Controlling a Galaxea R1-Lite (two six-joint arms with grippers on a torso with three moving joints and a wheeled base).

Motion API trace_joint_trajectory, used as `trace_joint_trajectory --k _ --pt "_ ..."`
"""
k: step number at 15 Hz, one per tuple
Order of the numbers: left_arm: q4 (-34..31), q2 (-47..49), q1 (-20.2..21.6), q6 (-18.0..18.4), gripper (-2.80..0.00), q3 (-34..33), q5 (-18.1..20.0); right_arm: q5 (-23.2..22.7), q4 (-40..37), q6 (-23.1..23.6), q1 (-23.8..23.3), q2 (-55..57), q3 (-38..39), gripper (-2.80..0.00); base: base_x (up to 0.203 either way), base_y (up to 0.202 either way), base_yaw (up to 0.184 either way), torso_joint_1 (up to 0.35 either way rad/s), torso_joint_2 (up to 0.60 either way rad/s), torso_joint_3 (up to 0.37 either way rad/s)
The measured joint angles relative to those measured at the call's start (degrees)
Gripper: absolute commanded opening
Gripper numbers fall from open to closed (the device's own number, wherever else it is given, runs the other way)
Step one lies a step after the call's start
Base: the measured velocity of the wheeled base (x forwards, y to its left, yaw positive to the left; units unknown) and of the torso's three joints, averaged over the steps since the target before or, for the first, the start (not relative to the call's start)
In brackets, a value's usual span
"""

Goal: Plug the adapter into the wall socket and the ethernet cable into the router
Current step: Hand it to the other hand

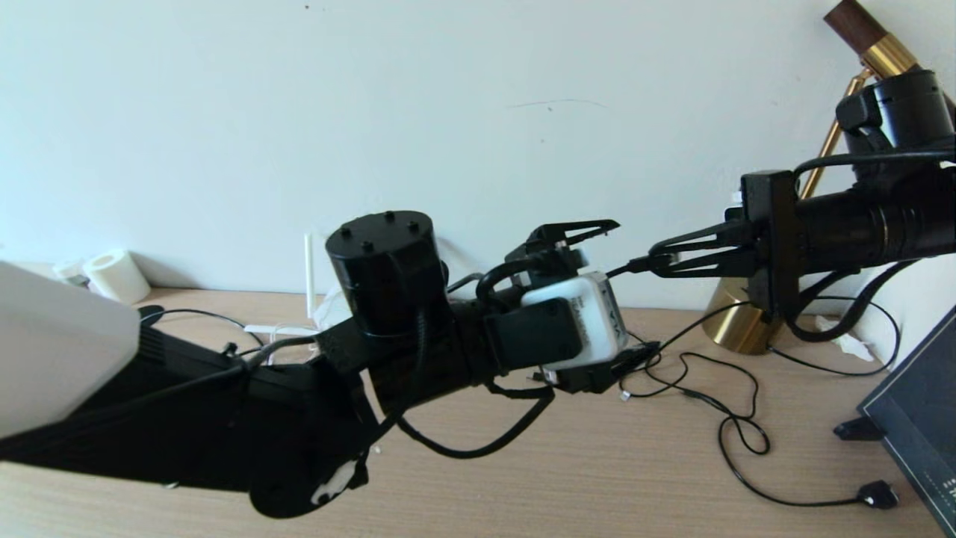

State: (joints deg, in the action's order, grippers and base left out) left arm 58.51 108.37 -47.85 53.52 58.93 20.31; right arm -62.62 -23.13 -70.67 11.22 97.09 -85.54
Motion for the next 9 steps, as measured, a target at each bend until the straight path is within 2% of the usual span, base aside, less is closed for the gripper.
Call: trace_joint_trajectory --k 2,9 --pt "0.8 0.4 0.9 1.6 0.0 -0.2 0.0 -0.2 -0.1 -0.1 0.0 -0.3 0.3 -2.8 0.0 0.0 0.0 0.0 0.0 0.0" --pt "1.4 0.7 1.8 1.7 0.0 1.0 -0.1 -0.2 0.0 0.0 1.6 -0.1 2.0 -2.8 0.0 0.0 0.0 0.0 0.0 0.0"
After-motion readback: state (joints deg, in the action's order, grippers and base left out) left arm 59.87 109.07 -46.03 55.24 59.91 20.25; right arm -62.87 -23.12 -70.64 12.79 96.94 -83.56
